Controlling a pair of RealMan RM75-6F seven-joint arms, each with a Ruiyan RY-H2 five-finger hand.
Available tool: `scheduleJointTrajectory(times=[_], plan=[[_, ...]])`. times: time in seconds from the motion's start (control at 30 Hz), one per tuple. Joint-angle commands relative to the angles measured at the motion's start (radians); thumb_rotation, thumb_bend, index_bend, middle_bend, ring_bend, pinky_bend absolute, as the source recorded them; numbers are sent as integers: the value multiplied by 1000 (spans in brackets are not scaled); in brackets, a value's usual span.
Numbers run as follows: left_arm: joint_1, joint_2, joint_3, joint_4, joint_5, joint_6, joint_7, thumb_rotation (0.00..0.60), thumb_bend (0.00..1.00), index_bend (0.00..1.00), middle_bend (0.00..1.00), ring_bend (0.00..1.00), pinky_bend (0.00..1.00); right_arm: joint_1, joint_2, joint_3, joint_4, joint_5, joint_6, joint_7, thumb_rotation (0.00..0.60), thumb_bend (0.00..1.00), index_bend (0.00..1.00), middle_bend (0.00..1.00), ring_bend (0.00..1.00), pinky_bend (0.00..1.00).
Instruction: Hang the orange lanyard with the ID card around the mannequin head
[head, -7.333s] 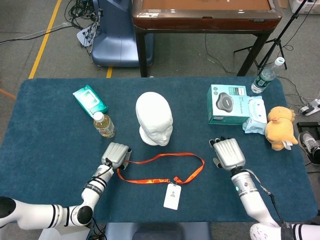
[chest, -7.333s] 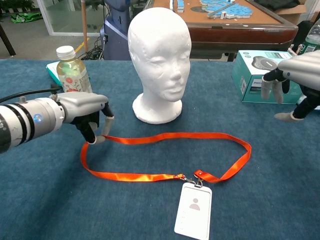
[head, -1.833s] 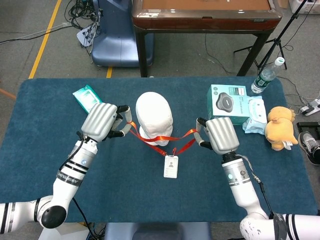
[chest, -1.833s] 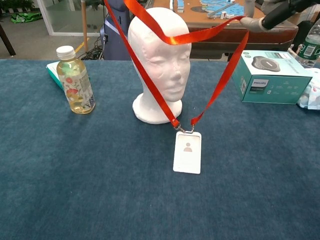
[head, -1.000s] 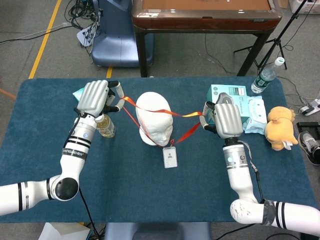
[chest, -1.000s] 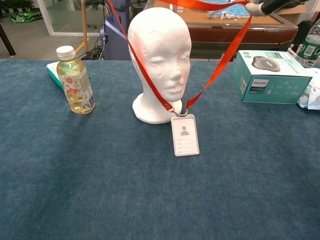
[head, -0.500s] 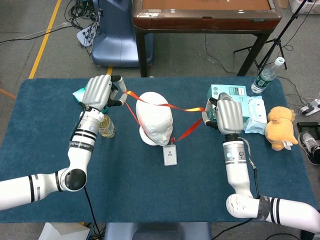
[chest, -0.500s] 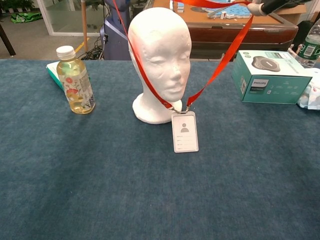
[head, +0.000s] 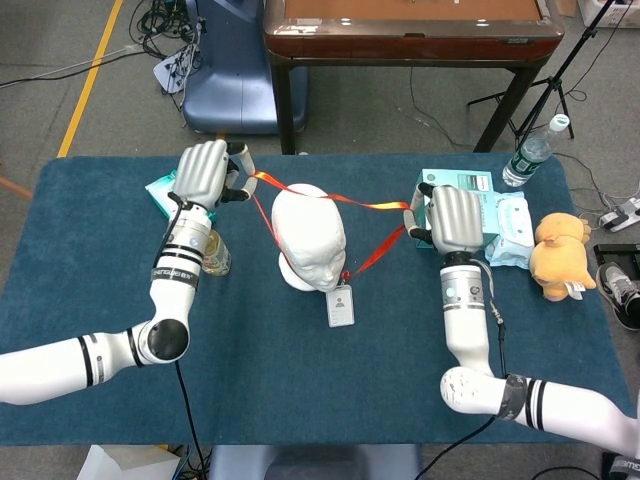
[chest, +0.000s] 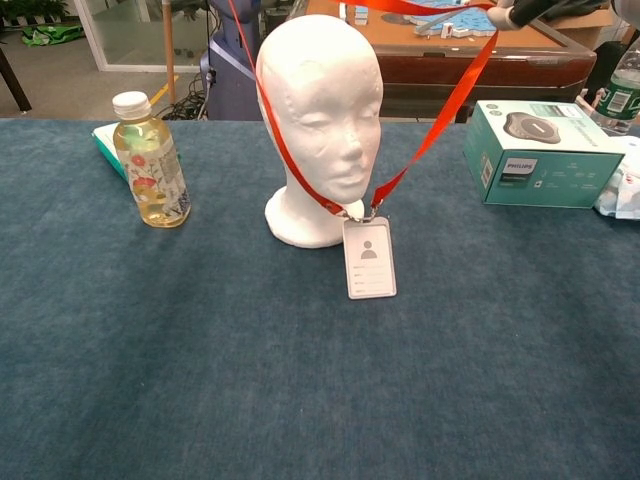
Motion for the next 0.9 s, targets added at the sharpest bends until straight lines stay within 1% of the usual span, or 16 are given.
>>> scheduleJointTrajectory(times=[0.03, 0.37, 0.73, 0.9], plan=[[-16, -20, 7, 37, -10, -14, 14, 600, 328, 589, 981, 1000, 1000, 12, -9, 7, 22, 20, -13, -4, 600, 391, 605, 993, 941, 1000], [-57, -81, 17, 160, -32, -48, 45, 600, 327, 587, 975, 1000, 1000, 51, -41, 26, 99, 63, -43, 0, 600, 390, 606, 993, 941, 1000], [-85, -125, 29, 254, -57, -81, 89, 600, 325, 577, 964, 1000, 1000, 97, -81, 40, 176, 121, -73, -19, 600, 390, 606, 986, 941, 1000], [-93, -139, 26, 286, -73, -90, 103, 600, 325, 576, 963, 1000, 1000, 114, -88, 46, 202, 136, -94, -19, 600, 390, 605, 985, 941, 1000]])
